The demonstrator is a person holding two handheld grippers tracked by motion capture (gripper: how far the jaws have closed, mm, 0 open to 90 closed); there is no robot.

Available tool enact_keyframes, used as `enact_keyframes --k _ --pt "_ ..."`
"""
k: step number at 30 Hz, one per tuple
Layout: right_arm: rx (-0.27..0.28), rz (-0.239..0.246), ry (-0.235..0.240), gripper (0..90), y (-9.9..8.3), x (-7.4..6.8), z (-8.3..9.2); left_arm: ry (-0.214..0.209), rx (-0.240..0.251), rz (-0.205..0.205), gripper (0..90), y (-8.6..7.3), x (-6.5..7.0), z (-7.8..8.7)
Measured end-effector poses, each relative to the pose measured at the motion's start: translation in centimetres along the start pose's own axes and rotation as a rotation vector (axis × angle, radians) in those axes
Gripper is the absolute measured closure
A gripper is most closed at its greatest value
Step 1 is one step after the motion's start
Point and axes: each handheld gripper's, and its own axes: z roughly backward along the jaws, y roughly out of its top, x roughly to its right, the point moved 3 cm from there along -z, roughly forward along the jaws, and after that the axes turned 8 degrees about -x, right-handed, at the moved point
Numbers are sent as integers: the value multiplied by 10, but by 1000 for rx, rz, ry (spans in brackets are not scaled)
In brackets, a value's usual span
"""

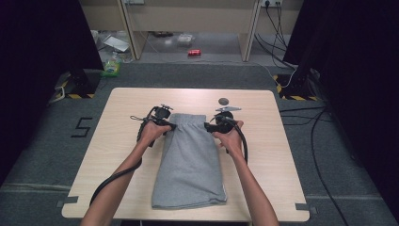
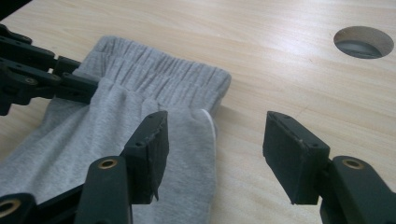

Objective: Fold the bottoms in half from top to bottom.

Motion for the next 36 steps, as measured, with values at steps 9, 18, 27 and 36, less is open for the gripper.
enact_keyframes --k 9,18,27,36 --pt "-19 -16 -8 402 4 5 -11 0 5 2 653 -1 0 0" --pt "-56 -28 0 403 3 2 -28 -1 11 3 653 -1 0 0" --pt "-104 -40 -3 400 0 3 -47 -1 12 2 653 -1 0 0" --pt "-112 10 13 470 3 -8 -59 -1 15 1 653 -2 0 0"
